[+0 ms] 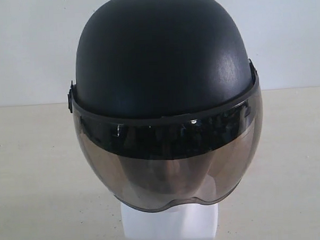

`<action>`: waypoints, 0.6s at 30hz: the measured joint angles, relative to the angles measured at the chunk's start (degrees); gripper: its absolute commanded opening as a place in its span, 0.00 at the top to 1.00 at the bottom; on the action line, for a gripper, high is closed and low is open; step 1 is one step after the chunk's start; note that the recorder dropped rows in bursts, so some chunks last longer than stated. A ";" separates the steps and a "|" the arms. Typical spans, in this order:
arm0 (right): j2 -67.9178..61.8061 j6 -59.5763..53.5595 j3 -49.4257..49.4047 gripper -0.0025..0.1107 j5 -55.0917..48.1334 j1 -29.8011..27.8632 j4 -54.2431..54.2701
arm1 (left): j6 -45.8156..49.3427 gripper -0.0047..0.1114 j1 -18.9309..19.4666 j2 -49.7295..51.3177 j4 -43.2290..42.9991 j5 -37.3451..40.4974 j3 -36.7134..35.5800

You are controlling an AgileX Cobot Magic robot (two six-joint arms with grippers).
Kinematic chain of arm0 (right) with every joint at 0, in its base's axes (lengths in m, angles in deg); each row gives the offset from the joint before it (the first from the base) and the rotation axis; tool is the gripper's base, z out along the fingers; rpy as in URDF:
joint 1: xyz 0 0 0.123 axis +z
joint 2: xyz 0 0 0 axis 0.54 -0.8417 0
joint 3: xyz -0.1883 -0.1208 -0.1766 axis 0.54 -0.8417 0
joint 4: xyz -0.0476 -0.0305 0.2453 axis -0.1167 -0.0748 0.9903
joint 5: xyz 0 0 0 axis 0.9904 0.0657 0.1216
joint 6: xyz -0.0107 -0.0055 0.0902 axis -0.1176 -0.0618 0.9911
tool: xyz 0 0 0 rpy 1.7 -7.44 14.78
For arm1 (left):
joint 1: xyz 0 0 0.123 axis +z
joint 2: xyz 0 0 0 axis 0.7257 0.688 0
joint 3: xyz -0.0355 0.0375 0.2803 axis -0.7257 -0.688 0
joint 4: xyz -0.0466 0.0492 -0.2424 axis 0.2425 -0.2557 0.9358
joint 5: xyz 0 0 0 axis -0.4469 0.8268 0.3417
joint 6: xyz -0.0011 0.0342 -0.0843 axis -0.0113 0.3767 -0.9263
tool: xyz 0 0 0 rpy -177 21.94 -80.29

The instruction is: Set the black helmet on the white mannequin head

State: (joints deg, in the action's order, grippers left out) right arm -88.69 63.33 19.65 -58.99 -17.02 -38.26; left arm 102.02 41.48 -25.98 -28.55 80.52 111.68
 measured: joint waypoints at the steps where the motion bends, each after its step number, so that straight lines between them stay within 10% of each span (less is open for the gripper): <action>1: 1.23 0.00 0.00 0.98 -0.84 -0.11 -0.21 | 0.00 0.92 0.00 -0.69 0.09 0.34 -0.12; 18: 9.29 0.00 0.10 0.98 -2.41 -0.11 -0.21 | 0.00 0.92 0.00 -3.53 0.44 0.35 -0.23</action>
State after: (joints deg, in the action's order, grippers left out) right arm -79.40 63.33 19.75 -61.40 -17.13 -38.47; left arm 102.02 41.48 -29.51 -28.11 80.87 111.45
